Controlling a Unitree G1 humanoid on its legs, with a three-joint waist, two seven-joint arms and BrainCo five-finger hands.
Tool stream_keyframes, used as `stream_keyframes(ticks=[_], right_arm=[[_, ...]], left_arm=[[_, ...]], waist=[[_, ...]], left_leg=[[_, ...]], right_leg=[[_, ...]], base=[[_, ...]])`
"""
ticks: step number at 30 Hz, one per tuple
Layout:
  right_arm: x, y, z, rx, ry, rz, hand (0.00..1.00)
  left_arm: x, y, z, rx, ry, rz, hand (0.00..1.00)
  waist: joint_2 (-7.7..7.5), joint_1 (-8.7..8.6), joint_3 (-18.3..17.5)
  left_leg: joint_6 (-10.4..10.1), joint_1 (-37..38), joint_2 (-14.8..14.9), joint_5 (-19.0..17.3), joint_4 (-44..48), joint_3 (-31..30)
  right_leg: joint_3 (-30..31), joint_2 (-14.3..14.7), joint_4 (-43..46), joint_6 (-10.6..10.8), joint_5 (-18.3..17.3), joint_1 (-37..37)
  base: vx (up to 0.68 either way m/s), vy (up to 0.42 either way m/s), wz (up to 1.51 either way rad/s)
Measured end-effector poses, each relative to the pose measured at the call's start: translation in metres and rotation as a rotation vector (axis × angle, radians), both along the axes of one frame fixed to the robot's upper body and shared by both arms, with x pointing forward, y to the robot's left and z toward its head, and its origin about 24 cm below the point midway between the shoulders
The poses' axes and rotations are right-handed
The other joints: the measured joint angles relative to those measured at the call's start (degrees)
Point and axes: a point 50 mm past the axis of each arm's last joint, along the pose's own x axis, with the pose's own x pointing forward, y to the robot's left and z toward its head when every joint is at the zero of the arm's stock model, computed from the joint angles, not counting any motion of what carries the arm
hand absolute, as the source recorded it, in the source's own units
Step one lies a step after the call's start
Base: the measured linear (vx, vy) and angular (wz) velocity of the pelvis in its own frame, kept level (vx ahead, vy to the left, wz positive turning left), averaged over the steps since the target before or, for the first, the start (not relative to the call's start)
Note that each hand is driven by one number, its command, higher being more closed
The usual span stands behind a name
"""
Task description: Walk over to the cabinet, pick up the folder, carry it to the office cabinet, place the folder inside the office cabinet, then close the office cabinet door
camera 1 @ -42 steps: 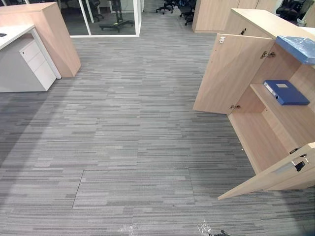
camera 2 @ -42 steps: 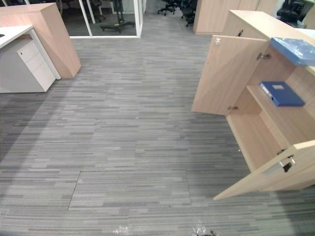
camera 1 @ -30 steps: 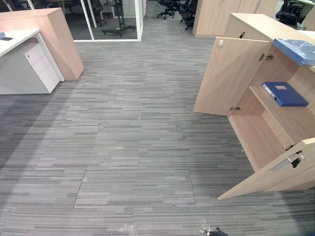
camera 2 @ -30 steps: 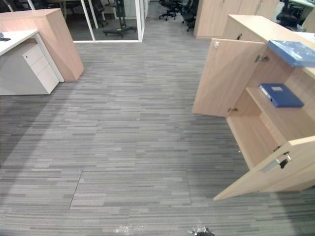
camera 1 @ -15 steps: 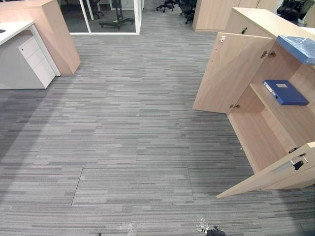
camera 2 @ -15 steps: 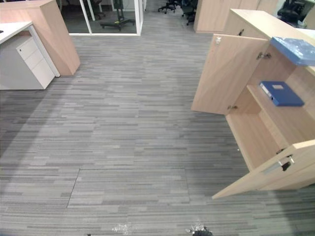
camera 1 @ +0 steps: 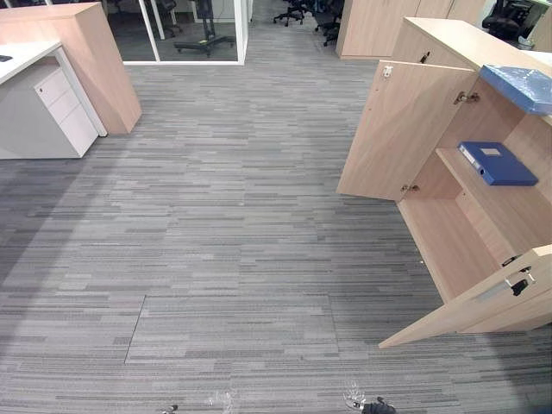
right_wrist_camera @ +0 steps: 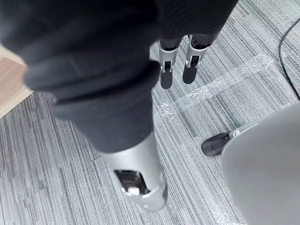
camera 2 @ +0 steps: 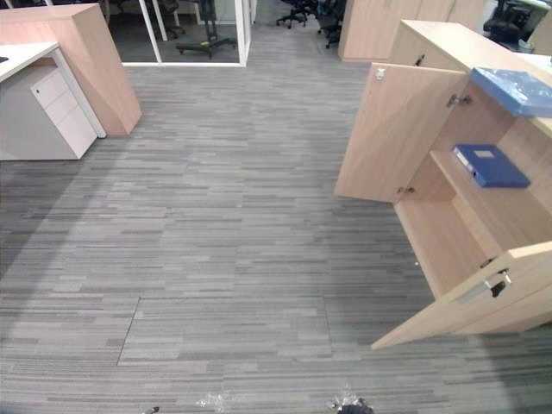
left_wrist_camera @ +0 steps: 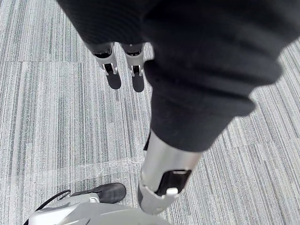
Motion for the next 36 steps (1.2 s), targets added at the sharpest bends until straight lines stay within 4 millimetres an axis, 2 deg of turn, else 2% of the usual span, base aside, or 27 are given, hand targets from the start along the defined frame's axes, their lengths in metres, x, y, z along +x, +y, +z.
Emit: stream_keyframes(ticks=[9, 11, 12, 13, 14, 15, 16, 17, 18, 19, 20, 22, 23, 24, 27, 29, 30, 32, 33, 35, 36], right_arm=[[0.0, 0.0, 0.0, -0.003, -0.005, 0.002, 0.0], [0.002, 0.002, 0.0, -0.002, -0.011, -0.005, 0.0], [0.004, 0.002, 0.001, -0.002, -0.021, -0.017, 0.0], [0.005, 0.002, 0.001, -0.004, -0.026, -0.021, 0.0], [0.008, 0.004, 0.002, -0.004, -0.04, -0.029, 0.0], [0.011, 0.003, 0.003, -0.01, -0.057, -0.039, 0.0], [0.011, 0.002, 0.004, -0.013, -0.062, -0.044, 0.0], [0.013, 0.002, 0.005, -0.015, -0.07, -0.046, 0.0], [0.011, 0.003, 0.004, -0.018, -0.066, -0.035, 0.0], [0.011, 0.004, 0.004, -0.019, -0.066, -0.025, 0.0], [0.012, 0.004, 0.005, -0.022, -0.073, -0.018, 0.0], [0.013, 0.003, 0.006, -0.025, -0.08, -0.018, 0.0], [0.013, 0.003, 0.006, -0.028, -0.084, -0.018, 0.0], [0.013, 0.003, 0.006, -0.028, -0.086, -0.018, 0.0], [0.01, 0.004, 0.006, -0.027, -0.082, -0.022, 0.0], [0.01, 0.005, 0.006, -0.024, -0.083, -0.026, 0.0], [0.008, 0.006, 0.005, -0.02, -0.078, -0.035, 0.0], [0.005, 0.008, 0.004, -0.006, -0.073, -0.07, 0.0], [0.002, 0.007, 0.004, -0.007, -0.066, -0.082, 0.0], [-0.005, -0.003, 0.004, -0.02, -0.055, -0.116, 0.0], [-0.006, -0.005, 0.004, -0.023, -0.055, -0.131, 0.0]], left_arm=[[0.001, 0.001, 0.0, 0.018, -0.004, 0.005, 0.0], [0.003, 0.004, 0.002, 0.037, -0.02, 0.046, 0.0], [0.005, 0.006, 0.003, 0.038, -0.043, 0.115, 0.0], [0.006, 0.007, 0.003, 0.038, -0.056, 0.153, 0.0], [0.007, 0.009, 0.005, 0.039, -0.081, 0.218, 0.0], [0.011, 0.01, 0.007, 0.035, -0.117, 0.288, 0.0], [0.013, 0.009, 0.008, 0.032, -0.133, 0.312, 0.0], [0.016, 0.009, 0.009, 0.025, -0.16, 0.35, 0.0], [0.016, 0.009, 0.011, 0.027, -0.171, 0.359, 0.0], [0.016, 0.009, 0.011, 0.029, -0.176, 0.36, 0.0], [0.017, 0.008, 0.011, 0.03, -0.182, 0.363, 0.0], [0.017, 0.008, 0.011, 0.029, -0.183, 0.364, 0.0], [0.017, 0.007, 0.011, 0.028, -0.182, 0.366, 0.0], [0.017, 0.008, 0.011, 0.029, -0.183, 0.368, 0.0], [0.018, 0.008, 0.012, 0.034, -0.191, 0.364, 0.0], [0.017, 0.008, 0.012, 0.034, -0.19, 0.363, 0.0], [0.016, 0.008, 0.012, 0.034, -0.186, 0.361, 0.0], [0.012, 0.008, 0.011, 0.032, -0.173, 0.339, 0.0], [0.011, 0.007, 0.011, 0.03, -0.169, 0.33, 0.0], [0.011, 0.001, 0.009, 0.008, -0.158, 0.303, 0.0], [0.015, -0.001, 0.009, -0.003, -0.171, 0.28, 0.0]], waist=[[-0.13, 0.01, 0.06], [-0.66, 0.11, 0.79], [-0.51, 0.22, 1.95], [-0.62, 0.32, 2.83], [-0.74, 0.64, 4.12], [-0.78, 0.83, 5.1], [-0.77, 0.89, 5.77], [-0.92, 1.24, 6.31], [-1.01, 2.08, 6.54], [-1.01, 2.28, 6.49], [-1.27, 2.48, 6.36], [-1.15, 2.47, 6.36], [-0.9, 2.56, 6.31], [-0.12, 2.77, 6.47], [-0.77, 3.31, 5.44], [-0.75, 3.52, 4.52], [-0.98, 3.77, 2.91], [-0.98, 4.12, 1.11], [-0.87, 4.18, 0.47], [0.67, 3.93, -1.01], [0.7, 3.29, -1.05]], left_leg=[[-0.07, -1.08, 0.02, -0.2, 0.92, -0.06], [-0.54, -5.07, 0.0, -3.66, 8.49, -0.04], [-1.74, -7.47, 0.39, -6.39, 15.06, 0.12], [-2.39, -8.3, 0.7, -7.65, 18.26, 0.23], [-4.2, -10.62, 1.33, -9.63, 25.47, 0.59], [-4.95, -14.93, 2.2, -10.29, 35.37, 1.72], [-5.05, -17.13, 2.98, -10.12, 40.48, 2.62], [-3.99, -21.01, 4.66, -10.08, 49.05, 4.17], [-3.07, -23.4, 6.67, -11.76, 53.41, 5.64], [-3.14, -24.17, 7.66, -12.33, 53.51, 6.18], [-3.37, -24.94, 9.67, -13.42, 48.81, 6.68], [-3.58, -24.69, 10.44, -13.48, 43.47, 6.02], [-4.25, -23.89, 11.46, -13.1, 36.83, 5.15], [-5.88, -22.31, 12.12, -8.46, 32.46, 7.31], [-4.09, -19.78, 8.65, -9.01, 28.79, 12.44], [-1.94, -18.7, 7.56, -8.84, 27.62, 14.63], [-0.51, -18.35, 7.0, -9.45, 27.35, 16.48], [0.17, -16.04, 5.46, -9.69, 25.8, 18.61], [0.2, -15.01, 4.72, -9.67, 24.53, 18.56], [0.34, -10.56, 2.96, -9.58, 19.1, 18.25], [0.75, -8.1, 1.48, -9.26, 16.64, 18.13]], right_leg=[[-0.1, 0.03, 0.13, -0.02, 0.0, -0.42], [-0.12, -0.1, 1.57, -0.11, -0.27, -1.27], [-0.22, 0.09, 3.48, -0.33, -1.25, -1.41], [-0.24, 0.27, 4.65, -0.51, -1.93, -1.29], [-0.33, 0.58, 7.03, -0.9, -3.46, -1.26], [-0.99, 0.8, 9.16, -1.89, -5.53, -1.38], [-1.28, 1.01, 9.99, -2.03, -6.14, -1.29], [-1.69, 1.23, 11.29, -2.49, -7.13, -0.63], [-1.71, 1.13, 12.17, -2.45, -7.9, -0.14], [-1.7, 0.95, 12.31, -2.05, -8.32, 0.01], [-1.19, -0.42, 13.52, -0.9, -9.42, -0.06], [-0.41, -1.56, 14.73, 0.39, -10.6, -0.46], [0.43, -2.75, 15.44, 1.99, -11.63, -0.55], [1.25, -4.21, 15.81, 3.97, -12.91, -0.49], [1.59, -7.07, 17.51, 4.21, -12.78, 0.1], [1.63, -7.1, 16.65, 3.39, -12.15, 1.08], [1.31, -7.31, 14.95, 2.73, -11.44, 1.57], [1.78, -9.08, 13.12, 4.11, -9.62, 1.94], [1.86, -9.54, 13.82, 4.12, -9.57, 1.62], [2.57, -10.51, 23.91, 4.14, -9.58, -1.96], [3.38, -11.8, 34.62, 4.12, -9.45, -6.6]], base=[[0.0, 0.0, 0.01], [-0.02, -0.003, 0.04], [-0.04, 0.001, -0.01], [-0.07, -0.003, 0.02], [-0.1, -0.001, 0.13], [-0.12, -0.001, 0.2], [-0.12, 0.01, 0.24], [-0.07, 0.016, 0.15], [-0.03, 0.027, 0.09], [0.06, 0.105, -0.03], [0.06, 0.097, -0.06], [0.15, 0.21, -0.1], [0.23, 0.317, -0.16], [0.28, 0.365, -0.19], [0.37, 0.292, -0.21], [0.29, 0.16, -0.4], [0.34, 0.177, -0.67], [0.31, 0.176, -0.73], [0.26, 0.166, -0.57], [0.22, 0.154, -0.24], [0.14, 0.121, 0.09]])
